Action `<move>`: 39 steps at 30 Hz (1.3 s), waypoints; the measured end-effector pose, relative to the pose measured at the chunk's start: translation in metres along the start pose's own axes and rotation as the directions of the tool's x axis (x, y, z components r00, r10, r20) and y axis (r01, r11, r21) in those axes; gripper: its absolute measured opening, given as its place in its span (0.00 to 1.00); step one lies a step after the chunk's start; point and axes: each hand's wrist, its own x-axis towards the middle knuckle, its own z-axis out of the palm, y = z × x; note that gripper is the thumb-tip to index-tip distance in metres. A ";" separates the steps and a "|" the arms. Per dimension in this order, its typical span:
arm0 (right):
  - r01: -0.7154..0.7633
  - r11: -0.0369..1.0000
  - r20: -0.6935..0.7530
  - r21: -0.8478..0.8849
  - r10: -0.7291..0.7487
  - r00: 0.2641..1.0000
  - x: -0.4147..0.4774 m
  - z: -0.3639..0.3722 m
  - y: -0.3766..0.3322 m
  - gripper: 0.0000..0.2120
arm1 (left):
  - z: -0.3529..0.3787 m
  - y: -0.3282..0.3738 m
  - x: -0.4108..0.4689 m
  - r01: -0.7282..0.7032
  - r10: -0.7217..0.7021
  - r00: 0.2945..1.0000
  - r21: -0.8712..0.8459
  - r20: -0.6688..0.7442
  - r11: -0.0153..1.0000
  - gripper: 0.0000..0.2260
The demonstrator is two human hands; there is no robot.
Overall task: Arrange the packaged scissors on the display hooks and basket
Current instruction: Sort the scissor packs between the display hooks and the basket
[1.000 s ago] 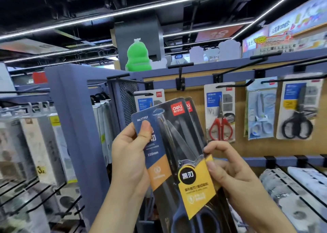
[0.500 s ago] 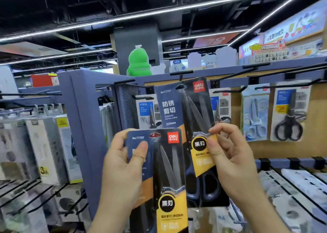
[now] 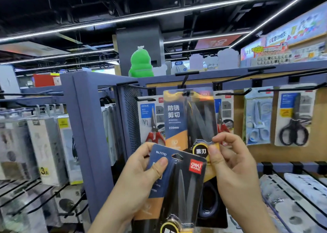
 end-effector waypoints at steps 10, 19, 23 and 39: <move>-0.237 0.970 0.172 -0.054 0.242 0.955 0.011 -0.006 0.007 0.13 | 0.006 -0.003 0.020 0.015 -0.007 0.994 0.073 -0.112 0.997 0.06; -0.204 0.923 -0.001 -0.325 0.215 0.977 0.067 -0.009 0.062 0.22 | 0.002 -0.019 0.037 -0.016 0.044 0.931 0.081 -0.361 0.997 0.04; -0.164 0.843 -0.010 -0.512 0.185 0.983 0.093 -0.004 0.095 0.23 | 0.004 -0.023 0.033 -0.013 0.016 0.938 0.011 -0.347 1.000 0.04; -0.457 0.867 0.514 -0.197 0.489 0.705 -0.004 -0.030 0.030 0.15 | 0.027 0.006 0.030 -0.338 0.255 0.897 -0.189 -0.362 0.922 0.11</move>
